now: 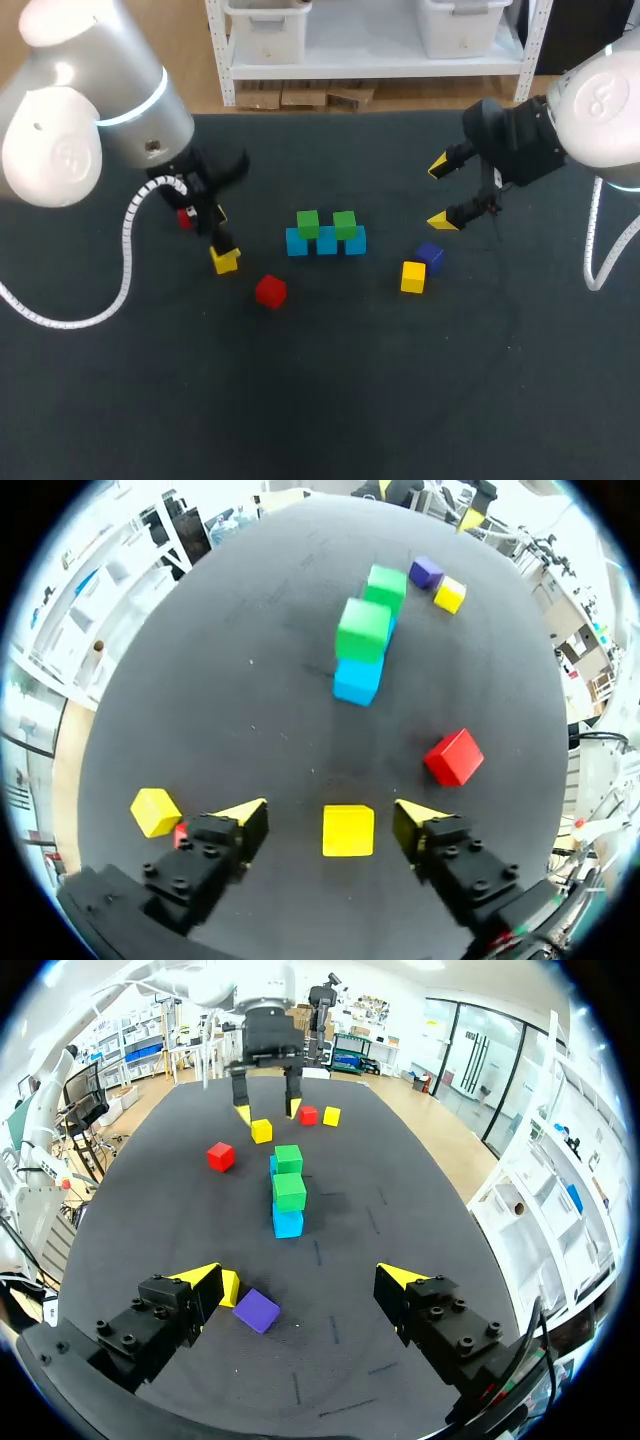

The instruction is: Place the blue cubes, place green cubes on the blue cubes, place the yellow cubes on the green cubes, then place the red cubes on the yellow cubes, and place purple cube on the red cubes.

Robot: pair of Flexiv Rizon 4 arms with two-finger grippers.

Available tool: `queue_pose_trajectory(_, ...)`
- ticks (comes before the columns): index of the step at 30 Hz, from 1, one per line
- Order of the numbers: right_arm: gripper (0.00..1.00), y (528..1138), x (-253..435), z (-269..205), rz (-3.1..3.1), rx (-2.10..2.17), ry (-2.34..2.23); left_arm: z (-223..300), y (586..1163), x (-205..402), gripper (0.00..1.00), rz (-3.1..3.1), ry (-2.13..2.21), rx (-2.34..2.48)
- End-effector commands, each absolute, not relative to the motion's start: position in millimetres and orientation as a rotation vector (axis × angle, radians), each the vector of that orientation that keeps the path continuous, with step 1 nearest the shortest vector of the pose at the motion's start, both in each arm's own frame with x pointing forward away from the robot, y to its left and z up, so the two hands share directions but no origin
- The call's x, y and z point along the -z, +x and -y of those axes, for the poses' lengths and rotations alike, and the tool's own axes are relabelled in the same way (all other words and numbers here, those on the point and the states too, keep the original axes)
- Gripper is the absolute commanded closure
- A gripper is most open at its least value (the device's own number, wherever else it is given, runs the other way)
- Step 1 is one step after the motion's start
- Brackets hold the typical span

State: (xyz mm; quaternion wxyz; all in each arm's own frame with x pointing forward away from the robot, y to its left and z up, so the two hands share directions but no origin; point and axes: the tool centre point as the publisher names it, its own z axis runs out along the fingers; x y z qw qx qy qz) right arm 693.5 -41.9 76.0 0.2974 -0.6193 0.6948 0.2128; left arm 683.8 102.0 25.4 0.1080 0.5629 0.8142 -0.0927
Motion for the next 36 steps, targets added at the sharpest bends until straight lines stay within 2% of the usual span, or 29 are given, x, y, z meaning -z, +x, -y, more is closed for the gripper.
queue_pose_trajectory(1,0.00,694,-76,42,-1.843,-0.569,-1.645,-109,673,-43,0.00,-2.348,1.637,0.290)
queue_pose_trajectory(14,0.00,694,-76,42,-1.843,-0.569,-1.645,-102,673,-69,0.00,-2.242,1.646,0.306)
queue_pose_trajectory(30,0.00,688,-61,29,-1.805,-0.642,-1.648,-101,673,-69,0.00,-2.239,1.649,0.305)
queue_pose_trajectory(31,0.62,688,-60,28,-1.813,-0.652,-1.639,-101,673,-69,0.00,-2.239,1.649,0.305)
queue_pose_trajectory(32,0.94,688,-59,26,-1.797,-0.665,-1.647,-101,673,-69,0.00,-2.239,1.649,0.305)
queue_pose_trajectory(33,1.00,687,-58,25,-1.790,-0.666,-1.663,-101,673,-69,0.00,-2.239,1.649,0.305)
queue_pose_trajectory(36,1.00,687,-56,21,-1.791,-0.685,-1.663,-101,673,-69,0.00,-2.239,1.649,0.305)
